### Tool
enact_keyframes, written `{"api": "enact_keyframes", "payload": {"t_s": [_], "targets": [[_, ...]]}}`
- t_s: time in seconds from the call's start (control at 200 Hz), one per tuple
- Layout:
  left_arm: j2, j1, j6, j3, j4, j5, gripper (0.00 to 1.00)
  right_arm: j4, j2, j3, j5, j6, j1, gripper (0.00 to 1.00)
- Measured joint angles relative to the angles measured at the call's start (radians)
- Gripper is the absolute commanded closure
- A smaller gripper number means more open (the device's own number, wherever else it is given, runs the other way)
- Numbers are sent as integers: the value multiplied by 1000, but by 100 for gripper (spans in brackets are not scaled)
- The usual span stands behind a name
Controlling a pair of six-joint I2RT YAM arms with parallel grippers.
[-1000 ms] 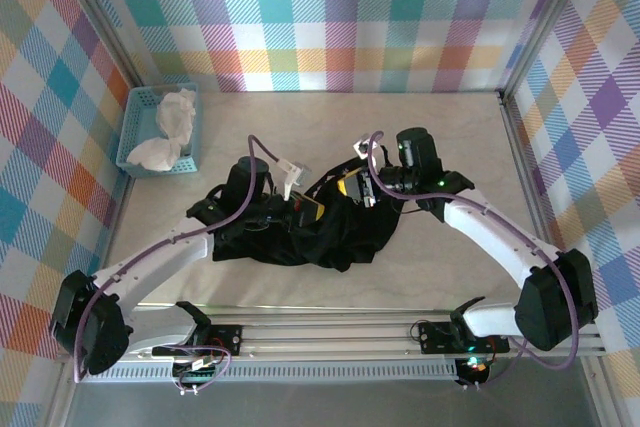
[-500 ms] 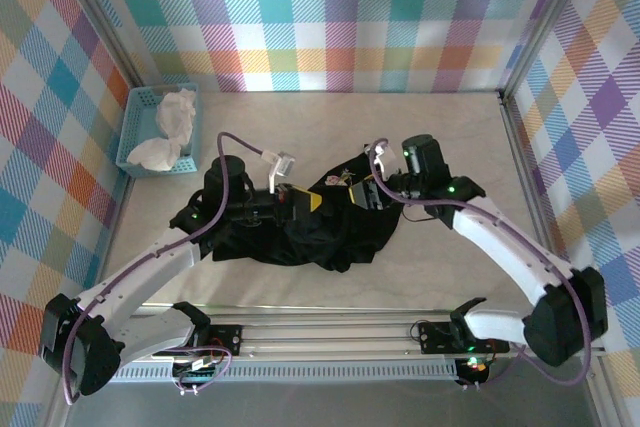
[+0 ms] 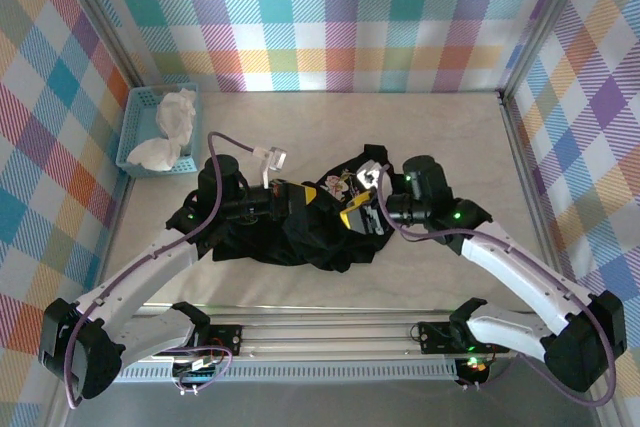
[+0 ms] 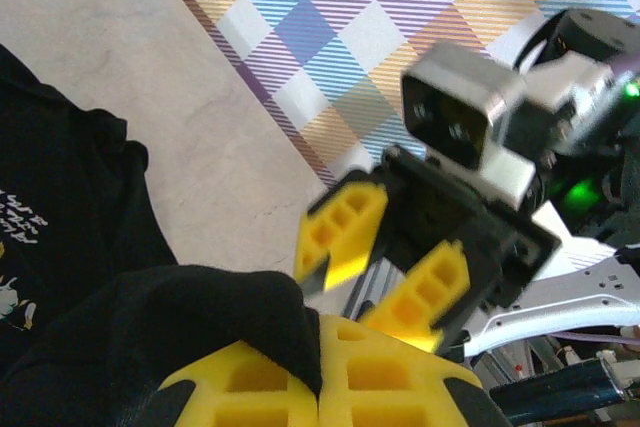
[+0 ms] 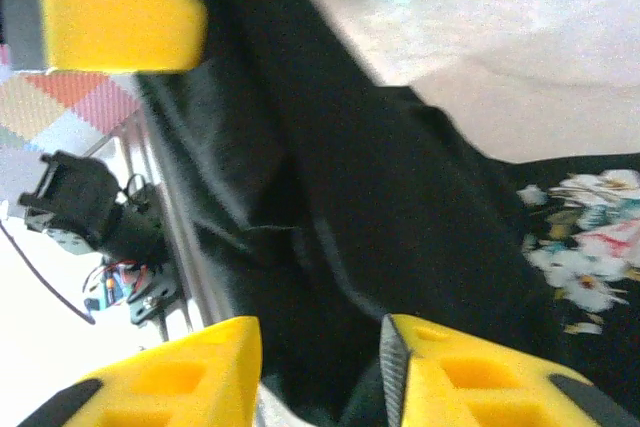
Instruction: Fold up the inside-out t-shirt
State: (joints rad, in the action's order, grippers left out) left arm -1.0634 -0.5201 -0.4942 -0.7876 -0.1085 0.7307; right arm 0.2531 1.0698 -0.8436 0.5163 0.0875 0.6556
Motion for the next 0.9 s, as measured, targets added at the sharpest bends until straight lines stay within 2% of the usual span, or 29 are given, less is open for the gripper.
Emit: {"api": "enact_keyframes", "payload": {"t_s": [0.15, 0.25, 0.515, 0.735, 0.815, 0.9], "targets": [[0, 3, -8, 0, 5, -11, 100, -24, 17, 11, -23, -15, 90, 66], [0, 6, -11, 0, 5, -15, 100, -41, 72, 3, -99, -19, 126, 64], [3, 6, -14, 0, 5, -14, 100, -102, 170, 2, -297, -14, 132, 57], [16, 6, -17, 0, 5, -8, 100, -172, 228, 1, -358, -13, 133, 54], [18, 6, -19, 0, 5, -6, 100, -208, 256, -4, -360, -11, 134, 60], [18, 6, -22, 0, 5, -8, 100, -240, 284, -16, -363, -6, 136, 80]]}}
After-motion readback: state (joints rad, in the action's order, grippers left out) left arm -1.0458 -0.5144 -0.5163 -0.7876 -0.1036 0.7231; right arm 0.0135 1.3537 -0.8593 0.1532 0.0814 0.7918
